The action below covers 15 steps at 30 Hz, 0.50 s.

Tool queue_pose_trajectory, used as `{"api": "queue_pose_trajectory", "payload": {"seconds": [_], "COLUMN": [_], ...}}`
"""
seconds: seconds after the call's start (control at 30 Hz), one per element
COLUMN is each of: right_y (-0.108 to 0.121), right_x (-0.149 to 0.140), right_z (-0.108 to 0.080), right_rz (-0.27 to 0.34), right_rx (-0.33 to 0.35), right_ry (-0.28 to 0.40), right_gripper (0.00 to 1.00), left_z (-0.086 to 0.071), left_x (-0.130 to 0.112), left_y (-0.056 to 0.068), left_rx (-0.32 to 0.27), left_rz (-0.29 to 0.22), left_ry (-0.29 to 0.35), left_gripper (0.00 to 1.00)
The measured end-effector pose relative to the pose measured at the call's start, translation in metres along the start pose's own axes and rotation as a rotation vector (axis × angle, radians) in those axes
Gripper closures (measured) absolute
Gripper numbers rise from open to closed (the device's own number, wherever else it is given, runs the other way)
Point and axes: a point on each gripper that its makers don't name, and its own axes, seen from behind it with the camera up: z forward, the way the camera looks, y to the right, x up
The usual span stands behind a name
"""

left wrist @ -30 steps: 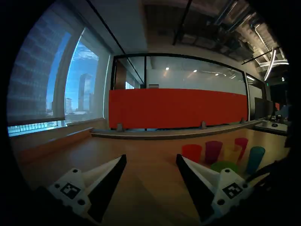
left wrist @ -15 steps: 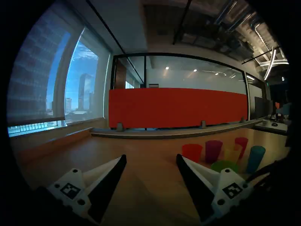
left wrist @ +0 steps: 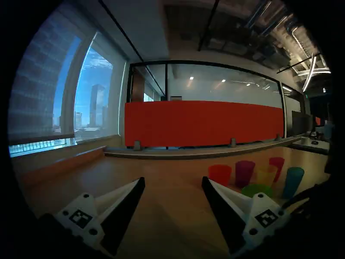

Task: Pour water

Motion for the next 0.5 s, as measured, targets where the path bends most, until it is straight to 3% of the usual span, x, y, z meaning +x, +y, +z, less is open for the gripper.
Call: {"api": "queue_pose_trajectory", "payload": {"seconds": [0.3, 0.5], "right_y": [-0.012, -0.011], "right_x": [-0.008, -0.024], "right_z": [0.012, 0.018], "right_rz": [-0.022, 0.001], "right_rx": [0.007, 0.009], "right_ry": [0.085, 0.071], "right_gripper": [0.01, 0.01], "left_z": [0.000, 0.000], "left_x": [0.000, 0.000], "left_y": [0.001, 0.001], "left_rx": [0.000, 0.000], "left_rz": [0.000, -0.001], "left_ry": [0.000, 0.000], "left_gripper": [0.02, 0.02]}}
